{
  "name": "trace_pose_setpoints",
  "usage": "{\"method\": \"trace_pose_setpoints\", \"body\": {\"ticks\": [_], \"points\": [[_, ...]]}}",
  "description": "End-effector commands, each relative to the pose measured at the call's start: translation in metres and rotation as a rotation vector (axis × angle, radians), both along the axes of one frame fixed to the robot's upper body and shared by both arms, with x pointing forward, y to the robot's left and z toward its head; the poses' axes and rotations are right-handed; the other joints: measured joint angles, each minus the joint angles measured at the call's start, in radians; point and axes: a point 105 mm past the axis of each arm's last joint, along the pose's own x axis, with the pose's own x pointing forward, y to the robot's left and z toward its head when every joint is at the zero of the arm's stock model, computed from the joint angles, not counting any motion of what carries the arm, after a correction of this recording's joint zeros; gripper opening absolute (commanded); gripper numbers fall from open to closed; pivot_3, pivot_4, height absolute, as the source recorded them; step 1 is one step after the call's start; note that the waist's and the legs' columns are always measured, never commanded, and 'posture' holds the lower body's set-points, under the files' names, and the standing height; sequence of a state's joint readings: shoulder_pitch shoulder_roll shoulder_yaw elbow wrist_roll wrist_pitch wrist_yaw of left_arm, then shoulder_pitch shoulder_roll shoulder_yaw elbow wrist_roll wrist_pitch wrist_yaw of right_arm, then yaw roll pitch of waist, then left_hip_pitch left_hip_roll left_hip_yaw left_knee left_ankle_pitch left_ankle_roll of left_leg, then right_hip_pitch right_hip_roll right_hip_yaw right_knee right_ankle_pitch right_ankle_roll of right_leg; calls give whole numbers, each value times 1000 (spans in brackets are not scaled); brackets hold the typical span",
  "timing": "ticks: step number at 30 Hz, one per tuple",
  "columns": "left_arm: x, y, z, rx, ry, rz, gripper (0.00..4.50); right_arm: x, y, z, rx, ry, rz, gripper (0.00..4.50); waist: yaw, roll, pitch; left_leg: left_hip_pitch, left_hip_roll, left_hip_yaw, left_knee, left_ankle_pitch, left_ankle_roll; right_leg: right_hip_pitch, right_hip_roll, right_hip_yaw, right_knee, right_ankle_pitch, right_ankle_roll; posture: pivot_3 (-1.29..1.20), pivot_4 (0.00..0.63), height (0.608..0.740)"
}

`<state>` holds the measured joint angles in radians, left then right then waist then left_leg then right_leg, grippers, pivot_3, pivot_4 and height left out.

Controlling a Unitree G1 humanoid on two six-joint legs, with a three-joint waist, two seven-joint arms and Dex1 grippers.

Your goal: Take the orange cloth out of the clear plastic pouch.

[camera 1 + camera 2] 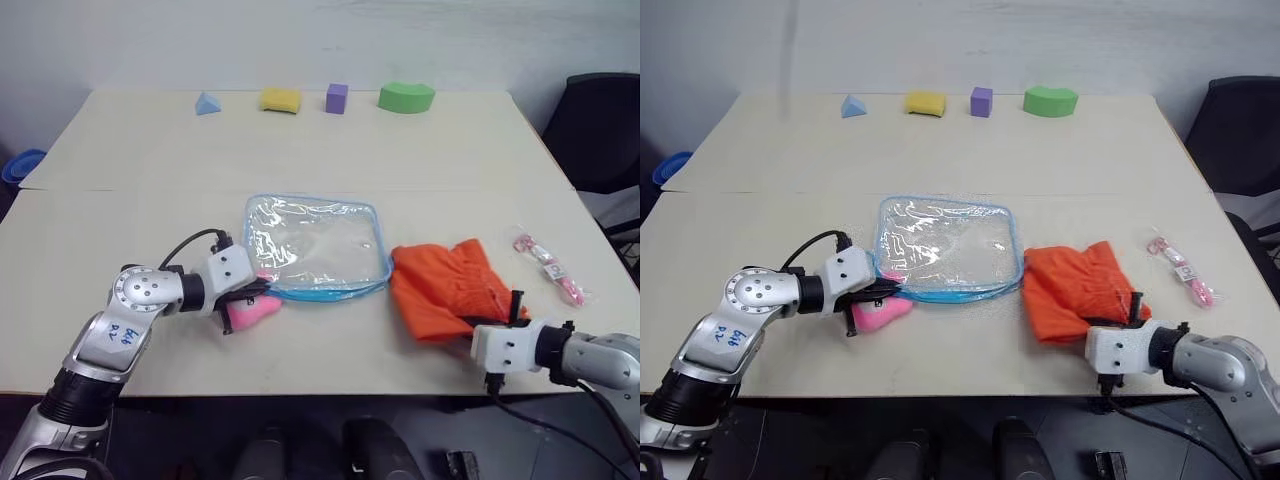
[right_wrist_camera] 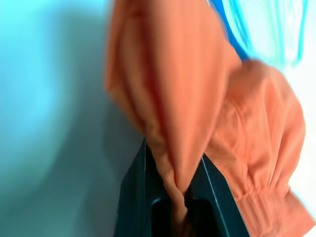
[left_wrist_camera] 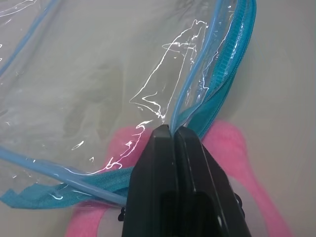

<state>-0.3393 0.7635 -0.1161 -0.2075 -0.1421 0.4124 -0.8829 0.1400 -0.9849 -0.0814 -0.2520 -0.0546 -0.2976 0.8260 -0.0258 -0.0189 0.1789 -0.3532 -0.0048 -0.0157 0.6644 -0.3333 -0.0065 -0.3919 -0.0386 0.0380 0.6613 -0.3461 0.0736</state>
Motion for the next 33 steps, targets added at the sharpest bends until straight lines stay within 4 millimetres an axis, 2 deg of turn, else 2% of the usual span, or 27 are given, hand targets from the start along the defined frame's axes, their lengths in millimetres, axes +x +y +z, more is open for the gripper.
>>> {"method": "trace_pose_setpoints", "body": {"ticks": [1, 2, 6, 11, 14, 16, 17, 19, 24, 28, 33], "points": [[-8, -10, 4, -25, 9, -58, 0, 6, 1, 2, -8, 5, -12, 21, -1, 0, 0, 0, 0, 0, 0, 0, 0, 0, 0, 0, 0, 0, 0, 0, 150, 740], [-10, -12, 5, -29, 11, -71, 0, 9, -3, 2, -12, 12, -36, 21, -1, 0, 0, 0, 0, 0, 0, 0, 0, 0, 0, 0, 0, 0, 0, 0, 150, 740], [-9, -15, 12, -67, 19, -81, 0, 23, -22, 14, 70, 50, -161, 1178, 0, 0, 0, 0, 0, 0, 0, 0, 0, 0, 0, 0, 0, 0, 0, 0, 150, 740], [-21, -14, 24, -138, 80, -128, 1233, 26, -37, 34, 173, 76, -245, 2848, 1, 0, 0, -1, 0, -1, 0, 0, 0, -1, 0, -1, -1, 0, 0, 0, 150, 740], [-33, -10, 34, -186, 124, -159, 2189, 17, -38, 61, 412, 180, -292, 3927, 1, 1, 1, -2, 0, -1, 0, 0, 0, -1, -1, -1, -1, 0, 0, 0, 150, 740], [-39, -7, 42, -216, 153, -173, 2800, 7, -41, 71, 483, 253, -303, 4500, 0, 1, 1, -2, 0, -2, 0, 0, 0, -1, 0, -2, -1, 0, 0, 0, 150, 740], [-42, -3, 49, -241, 169, -177, 3078, 0, -47, 74, 500, 302, -323, 4500, 1, 1, 1, -2, 0, -2, -1, 0, 0, -1, 0, -2, -1, 0, 0, 0, 150, 740], [-48, 4, 60, -275, 195, -176, 3078, -12, -57, 78, 517, 379, -360, 4500, 2, 1, 1, -2, 0, -2, 0, 0, 0, 0, -1, -2, -1, 0, 0, 0, 150, 740], [-55, 36, 82, -284, 228, -117, 3078, -41, -86, 83, 565, 516, -468, 4500, 6, 1, 1, -2, 0, -3, -1, -1, 1, 1, -1, -3, -4, 0, 0, 0, 150, 740], [-58, 99, 92, -190, 233, 21, 3078, -60, -114, 95, 651, 549, -572, 4500, -1, 2, 2, -1, 0, -2, -3, -1, 1, 0, -1, -2, -5, 0, -1, 0, 150, 740], [-55, 139, 95, -171, 217, 122, 3078, -65, -126, 89, 680, 561, -632, 4500, -2, 2, 2, 0, 0, -2, -7, -1, 1, 0, -2, -2, -6, -1, -2, 0, 150, 740]]}}
